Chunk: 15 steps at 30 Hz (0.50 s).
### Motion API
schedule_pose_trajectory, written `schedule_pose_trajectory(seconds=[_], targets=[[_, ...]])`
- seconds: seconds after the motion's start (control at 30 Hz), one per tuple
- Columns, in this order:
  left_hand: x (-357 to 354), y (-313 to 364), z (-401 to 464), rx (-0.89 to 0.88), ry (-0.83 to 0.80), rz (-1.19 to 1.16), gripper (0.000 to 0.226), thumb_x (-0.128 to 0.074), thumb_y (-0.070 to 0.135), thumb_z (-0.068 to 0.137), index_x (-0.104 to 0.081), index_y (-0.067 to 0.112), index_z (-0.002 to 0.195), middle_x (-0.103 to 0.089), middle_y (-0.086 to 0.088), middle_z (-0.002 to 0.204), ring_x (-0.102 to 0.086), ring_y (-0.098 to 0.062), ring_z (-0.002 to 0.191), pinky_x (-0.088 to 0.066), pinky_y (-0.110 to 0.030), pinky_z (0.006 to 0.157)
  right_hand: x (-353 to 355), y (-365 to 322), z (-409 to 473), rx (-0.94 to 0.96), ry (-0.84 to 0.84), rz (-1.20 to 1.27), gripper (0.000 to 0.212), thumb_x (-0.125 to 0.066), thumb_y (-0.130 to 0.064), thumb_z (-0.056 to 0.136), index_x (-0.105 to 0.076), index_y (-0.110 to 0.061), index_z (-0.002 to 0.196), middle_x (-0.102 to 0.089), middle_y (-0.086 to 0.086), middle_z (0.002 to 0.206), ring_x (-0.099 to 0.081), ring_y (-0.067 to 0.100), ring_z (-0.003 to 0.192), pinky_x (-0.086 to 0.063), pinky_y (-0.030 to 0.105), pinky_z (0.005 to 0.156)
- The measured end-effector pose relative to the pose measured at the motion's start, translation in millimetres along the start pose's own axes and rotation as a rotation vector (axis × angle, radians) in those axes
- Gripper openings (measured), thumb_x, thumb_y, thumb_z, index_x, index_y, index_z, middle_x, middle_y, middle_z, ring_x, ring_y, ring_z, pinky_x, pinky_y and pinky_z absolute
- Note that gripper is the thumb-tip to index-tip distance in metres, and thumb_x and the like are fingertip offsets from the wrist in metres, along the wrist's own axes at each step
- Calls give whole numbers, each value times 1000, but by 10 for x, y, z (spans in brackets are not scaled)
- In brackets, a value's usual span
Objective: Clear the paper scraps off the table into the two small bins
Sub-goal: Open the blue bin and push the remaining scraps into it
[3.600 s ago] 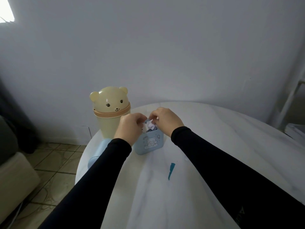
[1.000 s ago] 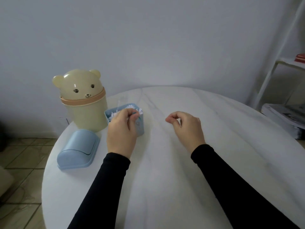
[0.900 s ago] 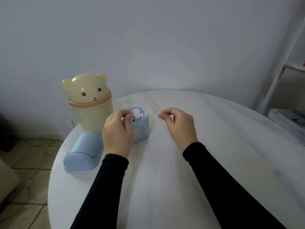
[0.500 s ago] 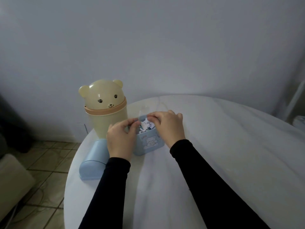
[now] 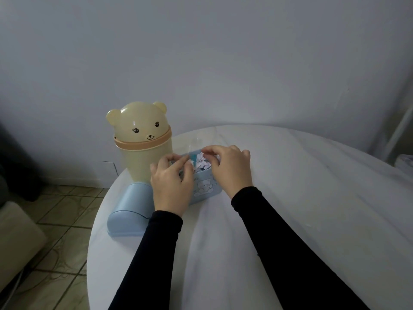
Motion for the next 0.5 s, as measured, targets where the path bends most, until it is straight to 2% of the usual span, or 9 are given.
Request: schedule_pose_trajectory(seconds=[0.1, 0.17, 0.23, 0.3, 0.37, 0.5], targets=[[83, 93, -39, -55, 96, 4, 36, -48, 34, 85, -72, 18, 107, -60, -7, 103, -46, -29, 98, -42, -36, 85, 103, -13, -46, -6, 48, 24, 17, -55, -38, 92, -66, -36, 106, -70, -17, 97, -54, 10, 98, -21, 30, 77], [131, 243, -104, -150, 167, -13, 26, -55, 25, 86, -72, 18, 105, -61, -6, 100, -48, -26, 93, -42, -34, 83, 198, 24, -139, -23, 89, 51, 16, -56, -39, 91, -66, -35, 102, -68, -16, 94, -56, 10, 95, -26, 31, 77], [91, 485, -216, -302, 161, -48, 19, -59, 20, 86, -72, 17, 100, -61, -5, 93, -50, -23, 85, -42, -29, 80, 305, 134, -272, -56, 121, 54, 14, -56, -38, 90, -66, -33, 99, -67, -15, 91, -57, 10, 94, -31, 32, 78], [-85, 711, -379, -420, 42, -76, 15, -64, 17, 85, -73, 15, 96, -62, -4, 87, -53, -21, 80, -41, -27, 76, 390, 320, -455, -88, 97, 11, 14, -56, -33, 88, -66, -32, 98, -66, -13, 91, -59, 12, 93, -32, 32, 78], [-325, 832, -561, -438, -132, -86, 13, -66, 18, 84, -73, 16, 95, -61, -1, 84, -57, -20, 80, -43, -25, 74, 436, 544, -672, -131, 7, -79, 17, -57, -29, 86, -66, -31, 101, -66, -11, 94, -59, 16, 96, -32, 33, 79], [-751, 789, -886, -281, -462, -38, 19, -61, 21, 89, -71, 21, 104, -60, 1, 95, -58, -18, 93, -38, -18, 80, 650, 941, -1053, -268, -98, -166, 19, -55, -31, 90, -65, -33, 106, -64, -11, 98, -58, 14, 100, -34, 34, 85]])
Point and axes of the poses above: each hand's wrist, its own z-axis towards the middle knuckle, its own x-axis out of the back of the hand, y = z × x, the point moved 7 cm from there along z, towards the middle knuckle
